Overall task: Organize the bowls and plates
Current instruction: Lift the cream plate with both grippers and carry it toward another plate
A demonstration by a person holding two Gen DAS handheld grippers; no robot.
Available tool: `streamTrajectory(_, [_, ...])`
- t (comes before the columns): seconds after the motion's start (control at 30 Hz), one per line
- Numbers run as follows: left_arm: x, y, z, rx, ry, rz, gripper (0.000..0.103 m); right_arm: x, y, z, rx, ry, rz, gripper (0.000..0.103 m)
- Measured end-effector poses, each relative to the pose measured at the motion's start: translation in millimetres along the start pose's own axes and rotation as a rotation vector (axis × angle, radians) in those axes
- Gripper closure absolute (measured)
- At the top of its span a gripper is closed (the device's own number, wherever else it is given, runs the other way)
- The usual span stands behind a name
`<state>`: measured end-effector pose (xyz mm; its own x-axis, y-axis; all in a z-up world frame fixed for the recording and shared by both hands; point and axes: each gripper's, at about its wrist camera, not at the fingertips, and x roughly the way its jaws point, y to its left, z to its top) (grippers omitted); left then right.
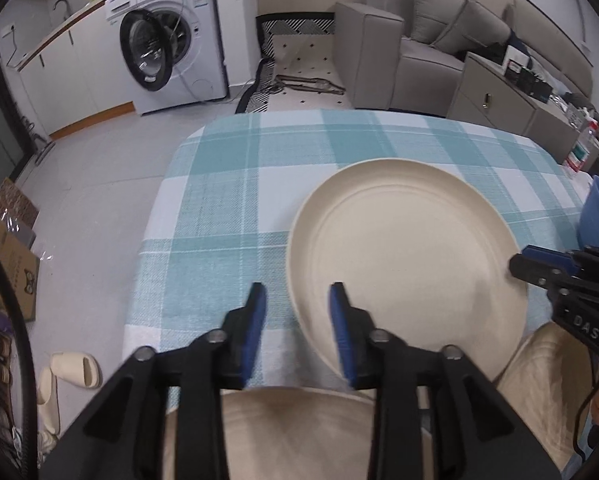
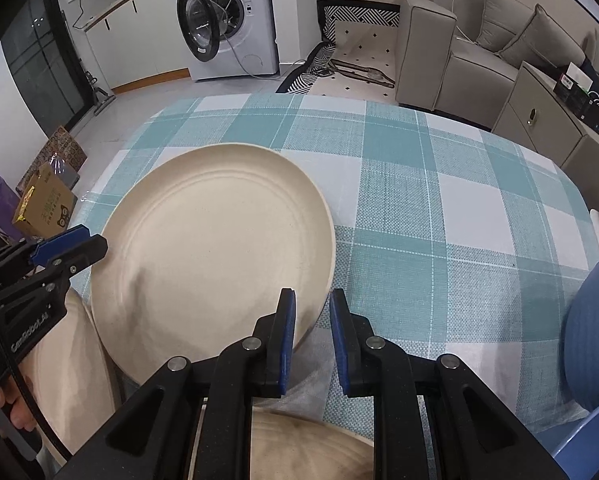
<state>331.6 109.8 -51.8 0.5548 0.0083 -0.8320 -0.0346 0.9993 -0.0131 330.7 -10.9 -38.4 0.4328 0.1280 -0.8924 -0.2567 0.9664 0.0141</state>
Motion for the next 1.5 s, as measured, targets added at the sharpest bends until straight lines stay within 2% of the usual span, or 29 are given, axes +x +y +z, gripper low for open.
streamTrajectory(0.03, [2.9, 1.8, -0.7, -0.007, 0.007, 0.005, 0.048, 1.5, 0.2, 0.1, 0.001, 0.001, 0.001, 0.085])
streamTrajectory(0.23, [19.9, 1.7, -5.7, -0.015, 0.059, -0.024, 0.048, 5.8, -1.5, -0.4, 0.009, 0.01, 0.007, 0.085])
streamTrajectory(0.3, [21.7, -1.3, -6.7, -0.008, 0.065, -0.038, 0.054, 7.5, -1.5, -0.6, 0.007, 0.011, 0.007, 0.085])
streamTrajectory(0.33, [21.7, -2.6, -7.1, -0.005, 0.066, -0.048, 0.069, 8.0, -1.6, -1.0, 0.005, 0.011, 0.006, 0.085])
streamTrajectory(0.37, [21.8, -4.6, -7.5, 0.002, 0.068, -0.062, 0.078, 8.5, -1.4, -1.4, 0.002, 0.013, 0.006, 0.085])
streamTrajectory(0.47, [18.5, -12.6, -8.7, 0.042, 0.05, -0.045, 0.081, 9.9, -1.5, -2.0, -0.001, 0.015, 0.004, 0.085])
streamTrajectory(0.77, [7.4, -16.1, -8.4, 0.064, -0.003, -0.031, 0.083, 6.9, 2.1, -4.2, -0.014, -0.016, -0.04, 0.085])
streamTrajectory(1.5, [-29.2, -16.2, -11.6, 0.054, -0.087, -0.018, 0.083, -25.5, 3.8, -13.9, 0.001, -0.096, -0.021, 0.085])
